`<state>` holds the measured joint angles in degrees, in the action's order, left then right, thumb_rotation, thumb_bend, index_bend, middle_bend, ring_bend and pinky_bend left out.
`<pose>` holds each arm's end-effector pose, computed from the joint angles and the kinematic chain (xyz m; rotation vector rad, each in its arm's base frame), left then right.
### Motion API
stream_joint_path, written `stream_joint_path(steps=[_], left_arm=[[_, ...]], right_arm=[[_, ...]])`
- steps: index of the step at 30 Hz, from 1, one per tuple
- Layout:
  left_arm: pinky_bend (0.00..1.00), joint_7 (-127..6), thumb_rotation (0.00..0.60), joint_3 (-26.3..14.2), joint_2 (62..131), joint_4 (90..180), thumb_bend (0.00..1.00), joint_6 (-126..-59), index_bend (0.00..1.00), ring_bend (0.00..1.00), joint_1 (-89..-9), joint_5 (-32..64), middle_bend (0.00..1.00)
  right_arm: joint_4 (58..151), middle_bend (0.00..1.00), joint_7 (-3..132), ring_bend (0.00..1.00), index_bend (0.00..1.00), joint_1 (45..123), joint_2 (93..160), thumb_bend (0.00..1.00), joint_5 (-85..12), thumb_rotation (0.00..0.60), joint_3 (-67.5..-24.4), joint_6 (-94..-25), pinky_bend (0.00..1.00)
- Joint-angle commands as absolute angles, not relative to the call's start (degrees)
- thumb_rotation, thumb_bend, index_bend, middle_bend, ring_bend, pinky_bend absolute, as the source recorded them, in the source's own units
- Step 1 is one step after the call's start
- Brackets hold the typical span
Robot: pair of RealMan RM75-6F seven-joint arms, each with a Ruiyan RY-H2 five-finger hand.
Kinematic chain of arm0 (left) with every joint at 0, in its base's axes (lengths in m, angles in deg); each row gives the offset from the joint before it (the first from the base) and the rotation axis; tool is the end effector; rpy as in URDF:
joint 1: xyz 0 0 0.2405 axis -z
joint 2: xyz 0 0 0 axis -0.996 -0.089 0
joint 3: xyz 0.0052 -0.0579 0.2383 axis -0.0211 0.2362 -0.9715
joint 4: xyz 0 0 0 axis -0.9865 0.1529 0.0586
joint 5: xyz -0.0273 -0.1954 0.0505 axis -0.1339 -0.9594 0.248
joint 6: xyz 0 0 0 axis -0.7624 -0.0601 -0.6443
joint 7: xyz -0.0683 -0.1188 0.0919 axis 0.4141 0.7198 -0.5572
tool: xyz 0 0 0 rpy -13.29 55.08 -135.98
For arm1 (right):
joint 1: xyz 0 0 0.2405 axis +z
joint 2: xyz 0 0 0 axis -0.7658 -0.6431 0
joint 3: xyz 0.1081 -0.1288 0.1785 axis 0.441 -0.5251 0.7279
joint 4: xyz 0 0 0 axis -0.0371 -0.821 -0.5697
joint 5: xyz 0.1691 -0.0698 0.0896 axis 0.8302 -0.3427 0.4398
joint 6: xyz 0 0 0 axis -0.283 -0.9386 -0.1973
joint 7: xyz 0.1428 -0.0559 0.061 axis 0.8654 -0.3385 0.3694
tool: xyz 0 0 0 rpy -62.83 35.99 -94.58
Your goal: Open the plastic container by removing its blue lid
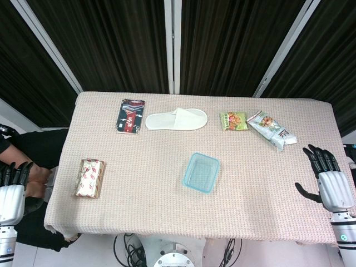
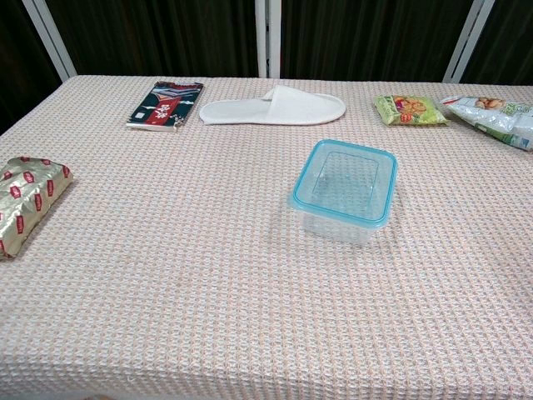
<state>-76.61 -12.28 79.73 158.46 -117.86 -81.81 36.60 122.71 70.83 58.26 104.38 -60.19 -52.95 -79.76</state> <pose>-0.2970 0.1867 0.1591 -1.3327 -0.7681 -0.7282 -0.2865 -0.2198 0.1738 1.4037 -0.9343 1.0254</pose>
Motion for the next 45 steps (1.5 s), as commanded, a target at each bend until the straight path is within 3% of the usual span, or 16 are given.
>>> stream_joint_path(steps=[1, 15, 25, 29, 36, 45], left_arm=[[0.03, -78.1, 0.600, -12.8, 80.2, 155.4, 0.00, -120.1, 0.11, 0.00, -82.8, 39.0, 0.08], [0.03, -77.3, 0.600, -13.3, 77.7, 159.6, 0.00, -115.0, 0.13, 0.00, -80.7, 40.3, 0.08], [0.03, -78.3, 0.600, -12.4, 79.3, 160.3, 0.00, -112.3, 0.13, 0.00, -77.3, 43.6, 0.08], [0.03, -77.9, 0.600, -12.4, 80.0, 160.0, 0.00, -111.9, 0.13, 0.00, -77.0, 43.7, 0.08], [0.03, -76.6, 0.600, -12.6, 80.7, 158.9, 0.00, -111.9, 0.13, 0.00, -77.3, 43.0, 0.08], [0.03, -74.1, 0.600, -12.6, 81.6, 156.5, 0.00, -111.4, 0.13, 0.00, -77.5, 41.7, 0.08]], right_arm=[[122.3, 0.03, 72.8, 0.00, 0.00, 58.0, 104.4, 0.16, -59.6, 0.600, -53.3, -78.9, 0.00], [122.2, 0.07, 74.3, 0.00, 0.00, 59.2, 103.7, 0.17, -62.9, 0.600, -54.0, -76.9, 0.00], [123.2, 0.18, 73.7, 0.00, 0.00, 72.5, 106.4, 0.16, -62.6, 0.600, -51.5, -58.2, 0.00], [124.3, 0.27, 75.9, 0.00, 0.00, 78.5, 108.1, 0.12, -61.4, 0.600, -50.2, -50.0, 0.00], [121.3, 0.16, 66.0, 0.00, 0.00, 85.2, 113.8, 0.12, -58.6, 0.600, -48.4, -43.3, 0.00], [118.1, 0.16, 52.3, 0.00, 0.00, 87.7, 119.5, 0.14, -47.2, 0.600, -46.4, -42.5, 0.00]])
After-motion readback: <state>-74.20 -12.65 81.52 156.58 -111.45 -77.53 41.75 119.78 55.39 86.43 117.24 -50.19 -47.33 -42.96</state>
